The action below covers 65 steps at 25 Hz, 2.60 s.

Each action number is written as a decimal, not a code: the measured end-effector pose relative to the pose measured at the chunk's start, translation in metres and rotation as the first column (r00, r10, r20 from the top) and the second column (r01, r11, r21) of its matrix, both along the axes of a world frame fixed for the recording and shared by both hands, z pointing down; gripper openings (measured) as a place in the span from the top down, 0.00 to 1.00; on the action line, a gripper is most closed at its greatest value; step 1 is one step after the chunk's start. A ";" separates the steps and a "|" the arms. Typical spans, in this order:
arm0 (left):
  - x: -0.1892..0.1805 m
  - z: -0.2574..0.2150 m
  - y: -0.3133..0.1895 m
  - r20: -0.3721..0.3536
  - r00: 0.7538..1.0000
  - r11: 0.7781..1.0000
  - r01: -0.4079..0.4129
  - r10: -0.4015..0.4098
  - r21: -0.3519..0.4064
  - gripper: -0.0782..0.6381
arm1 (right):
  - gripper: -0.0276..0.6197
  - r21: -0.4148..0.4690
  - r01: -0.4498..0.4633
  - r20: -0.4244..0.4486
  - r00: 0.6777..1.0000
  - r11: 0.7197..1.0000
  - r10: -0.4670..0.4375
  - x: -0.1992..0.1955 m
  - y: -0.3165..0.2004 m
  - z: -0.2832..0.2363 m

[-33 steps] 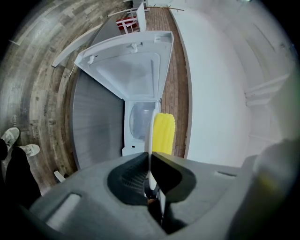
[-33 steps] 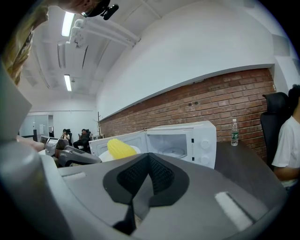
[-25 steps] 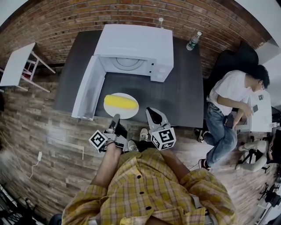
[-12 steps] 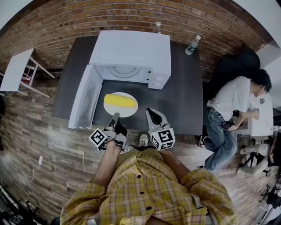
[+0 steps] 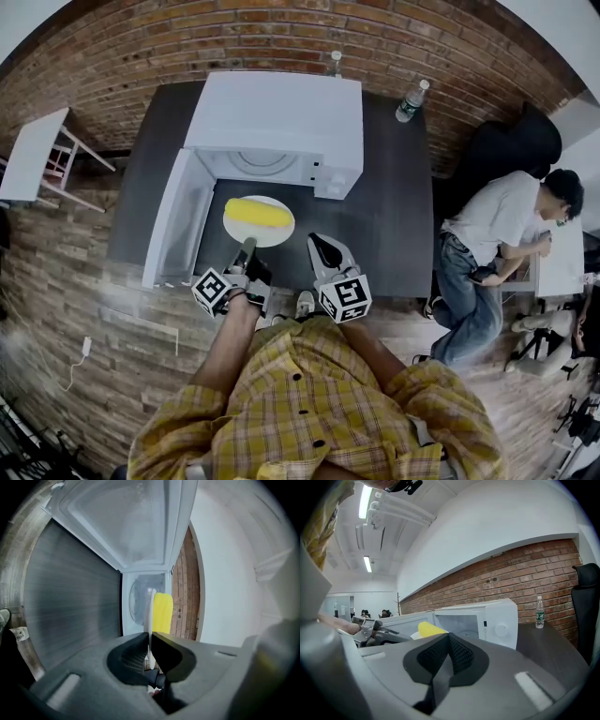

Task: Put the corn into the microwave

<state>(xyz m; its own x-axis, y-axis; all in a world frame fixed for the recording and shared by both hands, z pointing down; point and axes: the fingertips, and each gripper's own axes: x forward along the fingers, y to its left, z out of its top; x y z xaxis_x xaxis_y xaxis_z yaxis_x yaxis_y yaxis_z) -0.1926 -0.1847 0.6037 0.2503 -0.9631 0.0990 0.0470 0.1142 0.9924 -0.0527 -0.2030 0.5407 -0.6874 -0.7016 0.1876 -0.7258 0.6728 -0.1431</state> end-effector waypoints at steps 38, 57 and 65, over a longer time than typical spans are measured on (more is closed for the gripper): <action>-0.014 0.076 -0.122 0.082 0.996 0.996 0.039 -0.032 -0.075 0.85 | 0.95 -0.027 0.002 0.019 1.000 1.000 -0.001 0.011 -0.041 0.003; -0.024 0.098 -0.161 0.076 0.994 0.991 0.080 -0.073 -0.102 0.85 | 0.95 -0.056 0.010 0.000 1.000 0.998 -0.010 0.017 -0.043 0.012; -0.028 0.107 -0.172 0.069 0.994 0.988 0.096 -0.088 -0.117 0.85 | 0.95 -0.078 0.003 -0.002 1.000 0.997 -0.003 0.023 -0.046 0.018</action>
<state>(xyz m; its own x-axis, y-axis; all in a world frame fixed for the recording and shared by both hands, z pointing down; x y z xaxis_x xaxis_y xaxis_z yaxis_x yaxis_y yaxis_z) -0.2211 -0.3568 0.7107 0.1504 -0.9620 0.2278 0.0002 0.2305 0.9731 -0.0298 -0.2490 0.5584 -0.6890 -0.6826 0.2434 -0.7242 0.6618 -0.1940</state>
